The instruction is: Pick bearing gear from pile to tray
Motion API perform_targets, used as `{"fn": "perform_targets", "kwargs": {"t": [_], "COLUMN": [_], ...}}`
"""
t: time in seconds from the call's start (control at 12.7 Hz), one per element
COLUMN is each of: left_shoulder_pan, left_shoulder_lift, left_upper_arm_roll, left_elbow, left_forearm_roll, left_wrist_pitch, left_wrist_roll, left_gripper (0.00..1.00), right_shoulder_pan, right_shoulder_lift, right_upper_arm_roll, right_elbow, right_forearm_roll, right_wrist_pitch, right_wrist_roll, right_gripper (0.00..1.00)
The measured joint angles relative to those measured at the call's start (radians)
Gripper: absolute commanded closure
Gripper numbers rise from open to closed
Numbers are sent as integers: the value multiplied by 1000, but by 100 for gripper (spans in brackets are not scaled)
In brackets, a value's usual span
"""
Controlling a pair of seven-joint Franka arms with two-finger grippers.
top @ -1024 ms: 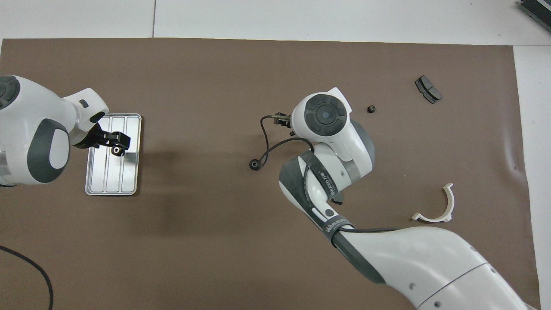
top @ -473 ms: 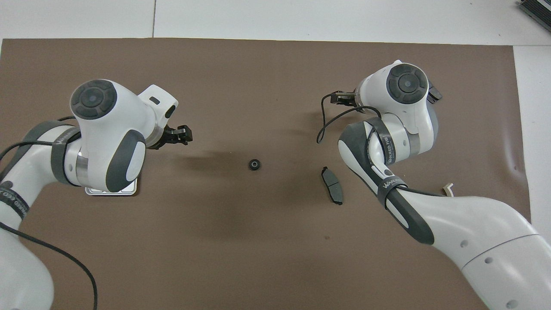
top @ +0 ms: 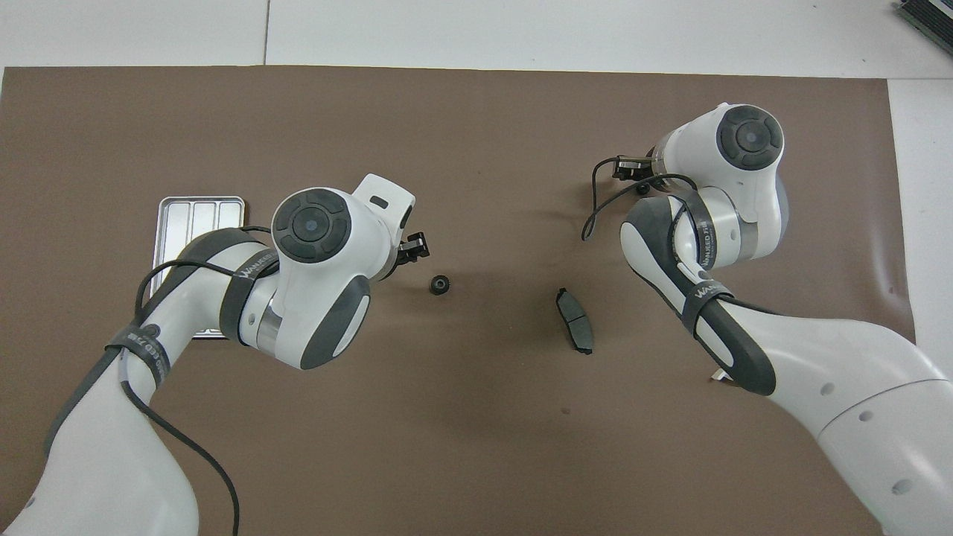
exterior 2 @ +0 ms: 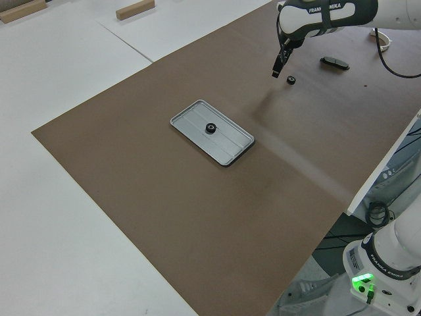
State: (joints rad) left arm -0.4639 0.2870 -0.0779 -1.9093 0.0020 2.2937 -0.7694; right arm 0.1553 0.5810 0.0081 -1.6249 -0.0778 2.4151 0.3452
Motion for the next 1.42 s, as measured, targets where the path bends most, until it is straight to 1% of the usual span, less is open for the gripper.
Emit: {"fn": "perform_targets", "kwargs": {"t": [0.24,0.55,0.71,0.87,1.42], "left_shoulder_pan": [-52,-95,-113,-120,-120], "left_shoulder_lift": [39,60,86,103,132], "left_upper_arm_roll": [0,0,0,1,14], "left_elbow": [28,33,43,55,62], "left_forearm_roll": [0,0,0,0,1], "left_wrist_pitch": [8,25,33,43,57], "left_wrist_roll": [-51,-61,-66,-70,-70], "left_gripper": [25,26,28,31,35], "right_shoulder_pan": [0,-3,-3,-3,-6], "right_shoulder_lift": [6,6,6,5,5], "right_upper_arm_roll": [5,3,3,3,0], "right_elbow": [-5,-6,-5,-2,-6], "right_forearm_roll": [6,7,7,7,7], "right_wrist_pitch": [0,0,0,0,0], "right_wrist_roll": [0,0,0,0,-1], "right_gripper": [41,43,44,44,48]}}
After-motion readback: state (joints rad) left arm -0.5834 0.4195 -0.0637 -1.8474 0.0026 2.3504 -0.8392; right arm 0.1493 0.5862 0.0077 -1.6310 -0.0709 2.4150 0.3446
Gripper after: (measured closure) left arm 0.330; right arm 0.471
